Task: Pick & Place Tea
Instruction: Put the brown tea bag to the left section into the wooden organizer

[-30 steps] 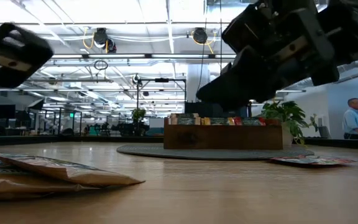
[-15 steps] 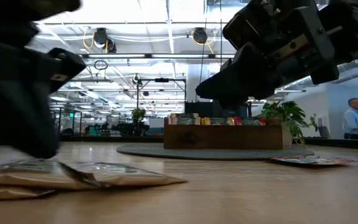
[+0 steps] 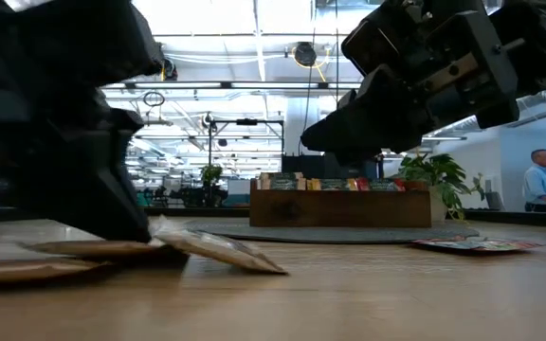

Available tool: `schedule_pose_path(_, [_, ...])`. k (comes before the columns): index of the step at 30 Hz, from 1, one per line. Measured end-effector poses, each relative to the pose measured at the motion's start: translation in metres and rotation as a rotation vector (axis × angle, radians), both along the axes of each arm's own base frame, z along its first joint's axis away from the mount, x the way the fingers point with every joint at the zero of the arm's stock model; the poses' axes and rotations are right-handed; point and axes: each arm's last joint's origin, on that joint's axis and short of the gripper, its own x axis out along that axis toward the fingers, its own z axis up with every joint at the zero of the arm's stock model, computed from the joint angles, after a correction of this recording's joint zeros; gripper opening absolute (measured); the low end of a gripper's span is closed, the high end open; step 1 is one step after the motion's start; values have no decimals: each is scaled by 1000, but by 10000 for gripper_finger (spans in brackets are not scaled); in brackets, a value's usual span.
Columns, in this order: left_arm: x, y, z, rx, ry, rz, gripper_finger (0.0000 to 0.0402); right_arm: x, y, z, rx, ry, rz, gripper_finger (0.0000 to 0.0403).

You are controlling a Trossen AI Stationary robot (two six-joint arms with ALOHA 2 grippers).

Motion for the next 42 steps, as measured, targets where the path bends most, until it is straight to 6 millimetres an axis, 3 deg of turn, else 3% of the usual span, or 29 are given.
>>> schedule_pose_path(9, [4,8,0,43,-40,34,21,0,0,0,-15,-4,5,0])
schedule_pose_path(16, [4,-11,28,-71,-93,-26,21,0,0,-1,-27,-2,9,0])
schedule_pose_path(21, [1,-29,35,-151,-105,-139,21,-1,0,-2,-38,5,12,0])
schedule_pose_path(27, [11,-28,17,-167,-73,-188,21,0,0,-1,27,25,-12,0])
schedule_pose_path(35, [22,-20,18,-222,-96,-176,21,12,8,6,69,83,-23,0])
schedule_pose_path(42, [34,-12,-1,-249,-61,-170,21,31,18,-9,28,112,-1,0])
